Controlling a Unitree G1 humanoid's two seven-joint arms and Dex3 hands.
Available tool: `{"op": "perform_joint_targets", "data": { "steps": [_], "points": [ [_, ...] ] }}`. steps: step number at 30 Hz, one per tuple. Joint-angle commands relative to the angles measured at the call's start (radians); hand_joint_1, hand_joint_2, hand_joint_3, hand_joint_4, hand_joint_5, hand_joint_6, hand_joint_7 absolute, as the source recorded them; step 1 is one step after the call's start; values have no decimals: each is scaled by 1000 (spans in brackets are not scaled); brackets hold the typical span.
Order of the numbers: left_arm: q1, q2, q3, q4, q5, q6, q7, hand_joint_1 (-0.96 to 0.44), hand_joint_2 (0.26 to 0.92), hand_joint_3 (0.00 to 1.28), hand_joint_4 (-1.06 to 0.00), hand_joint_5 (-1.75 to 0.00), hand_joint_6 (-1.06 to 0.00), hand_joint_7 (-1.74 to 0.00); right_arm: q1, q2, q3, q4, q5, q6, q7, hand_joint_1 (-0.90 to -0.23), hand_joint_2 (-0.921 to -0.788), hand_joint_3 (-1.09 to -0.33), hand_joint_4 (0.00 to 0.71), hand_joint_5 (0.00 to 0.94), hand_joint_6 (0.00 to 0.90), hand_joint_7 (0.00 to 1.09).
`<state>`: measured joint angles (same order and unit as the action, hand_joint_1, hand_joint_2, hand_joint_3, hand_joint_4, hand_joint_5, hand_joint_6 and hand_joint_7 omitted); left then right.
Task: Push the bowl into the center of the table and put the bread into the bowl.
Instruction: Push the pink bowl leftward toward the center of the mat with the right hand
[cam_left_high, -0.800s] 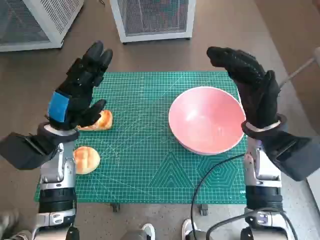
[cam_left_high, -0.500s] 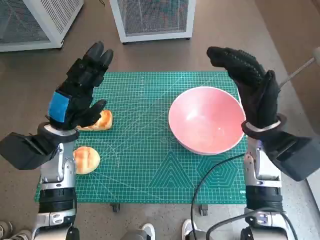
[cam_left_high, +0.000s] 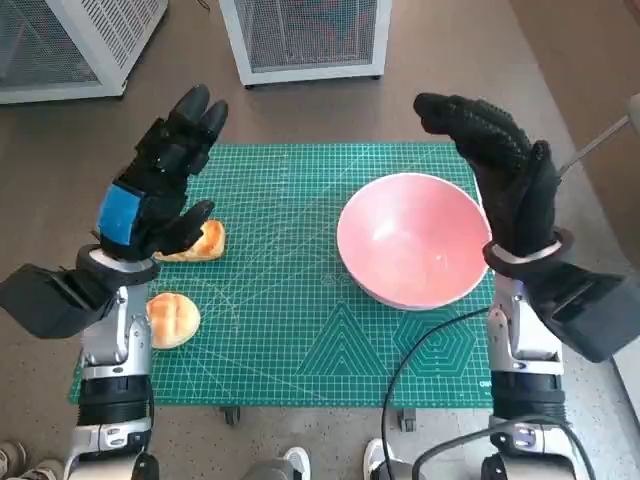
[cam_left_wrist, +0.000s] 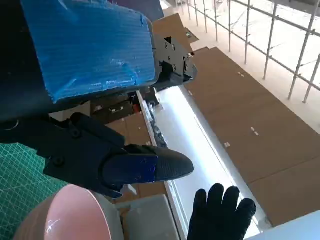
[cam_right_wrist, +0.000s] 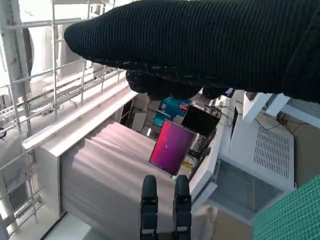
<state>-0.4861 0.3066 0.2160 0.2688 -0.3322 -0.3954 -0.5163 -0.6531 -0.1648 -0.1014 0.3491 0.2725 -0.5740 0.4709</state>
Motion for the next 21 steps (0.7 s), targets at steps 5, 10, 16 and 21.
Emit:
{"op": "perform_joint_targets", "data": {
  "steps": [5, 10, 16, 21],
  "points": [
    [-15, 1, 5, 6, -11, 4, -3, -683, 921, 416, -225, -4, -241, -8, 14, -6, -3, 9, 4, 10, 7, -669, -921, -772, 174, 2, -1, 485],
    [-14, 1, 3, 4, -9, 4, -2, -687, 921, 416, -225, -3, -241, -8, 6, -24, -25, 44, 17, -3, 21, -669, -921, -771, 179, 4, -1, 485],
    [-13, 2, 4, 6, -2, -2, 1, -687, 921, 416, -226, -3, -241, -8, -39, -71, -87, 214, 33, -66, 41, -672, -921, -754, 185, 4, 18, 461],
    [-12, 4, 4, 10, 4, -10, 3, -689, 921, 417, -226, -3, -242, -8, -102, -108, -147, 424, 18, -134, 4, -670, -921, -746, 192, 2, 63, 388]
  ]
}}
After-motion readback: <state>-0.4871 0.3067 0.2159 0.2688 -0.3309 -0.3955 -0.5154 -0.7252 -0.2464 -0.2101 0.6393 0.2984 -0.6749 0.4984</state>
